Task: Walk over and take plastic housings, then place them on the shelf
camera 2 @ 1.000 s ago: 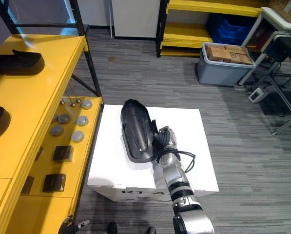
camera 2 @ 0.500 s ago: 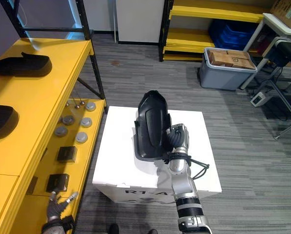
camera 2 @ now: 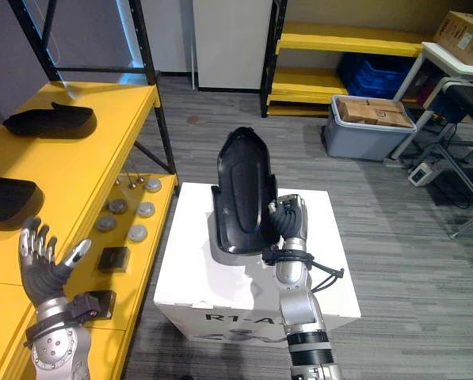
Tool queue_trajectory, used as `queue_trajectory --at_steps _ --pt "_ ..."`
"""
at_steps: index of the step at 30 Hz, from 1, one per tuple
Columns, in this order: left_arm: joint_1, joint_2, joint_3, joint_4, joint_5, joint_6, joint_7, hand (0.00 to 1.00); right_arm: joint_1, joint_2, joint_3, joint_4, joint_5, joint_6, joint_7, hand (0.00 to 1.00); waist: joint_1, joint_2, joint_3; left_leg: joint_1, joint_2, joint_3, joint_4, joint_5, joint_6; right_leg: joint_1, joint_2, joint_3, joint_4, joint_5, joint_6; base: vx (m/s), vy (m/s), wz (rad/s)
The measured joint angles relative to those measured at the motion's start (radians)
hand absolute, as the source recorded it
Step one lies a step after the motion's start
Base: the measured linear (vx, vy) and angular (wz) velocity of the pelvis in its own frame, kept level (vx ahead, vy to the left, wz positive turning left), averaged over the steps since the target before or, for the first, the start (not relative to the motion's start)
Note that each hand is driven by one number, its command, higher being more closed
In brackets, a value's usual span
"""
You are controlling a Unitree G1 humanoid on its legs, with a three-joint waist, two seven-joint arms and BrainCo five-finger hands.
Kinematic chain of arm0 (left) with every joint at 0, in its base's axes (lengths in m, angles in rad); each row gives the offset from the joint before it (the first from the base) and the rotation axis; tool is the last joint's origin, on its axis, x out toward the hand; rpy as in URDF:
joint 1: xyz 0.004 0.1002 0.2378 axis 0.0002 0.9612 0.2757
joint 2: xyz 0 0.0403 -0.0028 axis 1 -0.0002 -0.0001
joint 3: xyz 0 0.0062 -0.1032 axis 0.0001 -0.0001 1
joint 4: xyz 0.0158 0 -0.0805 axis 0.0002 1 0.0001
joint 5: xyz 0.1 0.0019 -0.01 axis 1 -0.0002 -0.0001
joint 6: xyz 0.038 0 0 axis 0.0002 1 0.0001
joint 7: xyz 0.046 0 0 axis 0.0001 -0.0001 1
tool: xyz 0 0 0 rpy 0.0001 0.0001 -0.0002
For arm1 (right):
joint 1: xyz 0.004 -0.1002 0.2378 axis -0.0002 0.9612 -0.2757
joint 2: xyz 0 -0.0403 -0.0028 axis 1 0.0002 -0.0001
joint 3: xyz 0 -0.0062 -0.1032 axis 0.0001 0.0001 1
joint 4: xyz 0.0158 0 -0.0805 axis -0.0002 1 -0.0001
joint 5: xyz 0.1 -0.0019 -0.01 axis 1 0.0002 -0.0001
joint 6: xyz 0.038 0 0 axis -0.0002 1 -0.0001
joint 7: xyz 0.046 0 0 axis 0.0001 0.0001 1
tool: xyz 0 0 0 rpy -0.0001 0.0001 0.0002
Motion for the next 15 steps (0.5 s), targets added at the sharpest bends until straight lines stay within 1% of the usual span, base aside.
queue_trajectory --at_steps 2,3,7,10,14,15 --pt "-0.021 0.006 -0.059 -0.001 -0.003 -0.005 -0.017 0.00 0.000 0.000 0.029 -0.047 0.004 -0.024 0.002 1.00 -0.002 0.004 -0.007 0.002 0.000 0.000 0.003 0.000 0.000 0.005 0.001 0.000 -0.004 0.001 -0.002 0.00 0.000 0.00" --pt "-0.023 0.005 -0.070 0.000 -0.003 -0.006 -0.019 0.00 0.000 0.000 0.037 -0.057 0.005 -0.032 0.002 1.00 -0.003 0.005 -0.008 0.003 0.000 0.000 0.003 0.000 0.000 0.007 0.001 0.000 -0.005 0.001 -0.002 0.00 0.000 0.00" --pt "-0.068 0.018 -0.168 0.048 -0.003 -0.006 -0.034 0.00 -0.006 0.001 0.094 -0.090 0.009 -0.067 0.002 1.00 -0.021 0.005 -0.021 0.016 0.001 0.001 0.002 0.000 0.000 0.023 0.004 0.001 -0.013 0.003 -0.004 0.00 0.000 -0.01" --pt "-0.116 0.036 -0.231 0.121 -0.015 0.001 -0.040 0.00 -0.006 0.002 0.148 -0.103 0.009 -0.068 0.005 1.00 -0.022 0.005 -0.025 0.016 0.005 0.011 0.001 0.000 0.000 0.018 0.010 0.012 -0.018 0.009 -0.010 -0.02 0.002 -0.09" --pt "-0.149 0.037 -0.262 0.184 -0.034 0.011 -0.043 0.00 -0.014 0.002 0.198 -0.143 0.009 -0.069 0.007 1.00 -0.026 0.005 -0.027 0.016 0.011 0.031 0.001 0.000 0.000 0.010 0.017 0.033 -0.022 0.018 -0.016 -0.02 0.007 -0.17" --pt "-0.164 0.037 -0.271 0.204 -0.064 0.015 -0.044 0.00 -0.014 0.002 0.203 -0.158 0.009 -0.071 0.007 1.00 -0.026 0.005 -0.027 0.016 0.011 0.033 0.001 0.000 0.000 0.010 0.019 0.035 -0.027 0.021 -0.017 -0.02 0.000 -0.07"
